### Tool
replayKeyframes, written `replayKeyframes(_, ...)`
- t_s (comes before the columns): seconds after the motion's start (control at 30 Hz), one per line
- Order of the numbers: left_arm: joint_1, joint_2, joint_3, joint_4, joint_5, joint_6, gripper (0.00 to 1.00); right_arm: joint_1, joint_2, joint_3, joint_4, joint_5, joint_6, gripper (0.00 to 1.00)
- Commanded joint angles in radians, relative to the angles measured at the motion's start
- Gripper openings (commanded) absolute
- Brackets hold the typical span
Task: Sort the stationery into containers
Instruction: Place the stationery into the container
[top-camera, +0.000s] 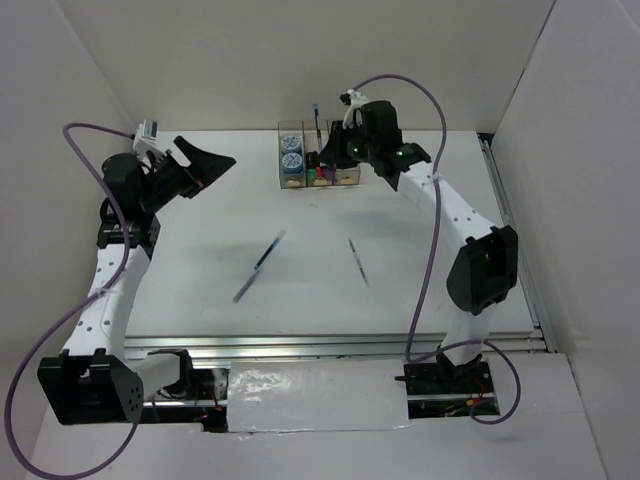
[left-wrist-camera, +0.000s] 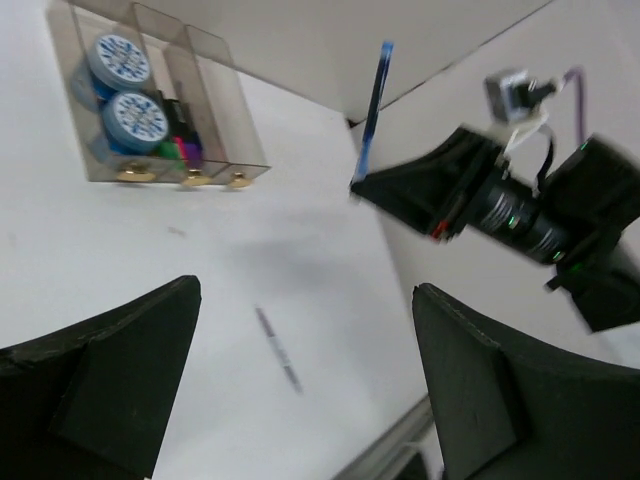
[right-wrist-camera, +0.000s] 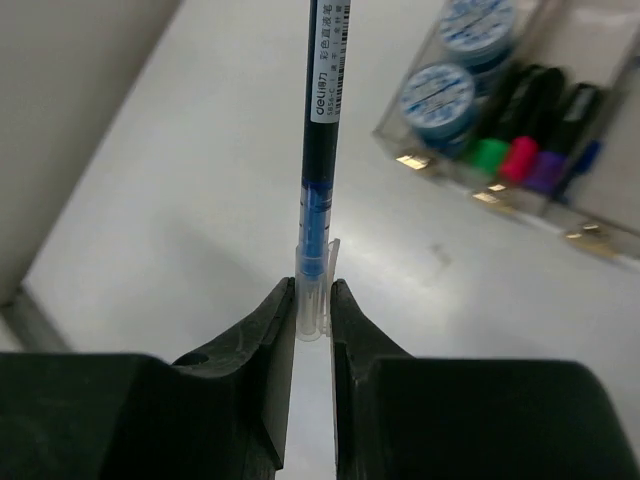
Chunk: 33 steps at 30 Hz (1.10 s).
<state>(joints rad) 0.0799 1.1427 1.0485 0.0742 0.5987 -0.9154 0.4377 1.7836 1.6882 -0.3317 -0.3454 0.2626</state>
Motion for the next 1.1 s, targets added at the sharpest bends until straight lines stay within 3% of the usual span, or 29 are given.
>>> replayKeyframes(0.0, -0.045, -0.006, 0.056, -0.189, -0.132, 0.266, 0.99, -0.036, 0.129, 0.149, -0.089, 0.282, -0.117, 0.00)
replayKeyframes(0.17, -0.126, 0.034, 0.140, -0.352, -0.379, 0.419, 0.99, -0.062, 0.317, 0.287, -0.064, 0.401, -0.145, 0.00)
replayKeyframes(0.37, -0.180, 0.112, 0.237, -0.505, -0.548, 0.570, 0.99, -0.093, 0.447, 0.382, 0.013, 0.427, -0.138, 0.00)
replayKeyframes(0.77, -0.235, 0.132, 0.160, -0.493, -0.593, 0.619, 0.99, -0.108, 0.602, 0.467, 0.075, 0.362, -0.181, 0.00)
replayKeyframes(1.07, -0.233, 0.198, 0.199, -0.548, -0.659, 0.656, 0.99, -0.122, 0.645, 0.487, 0.089, 0.370, -0.203, 0.12)
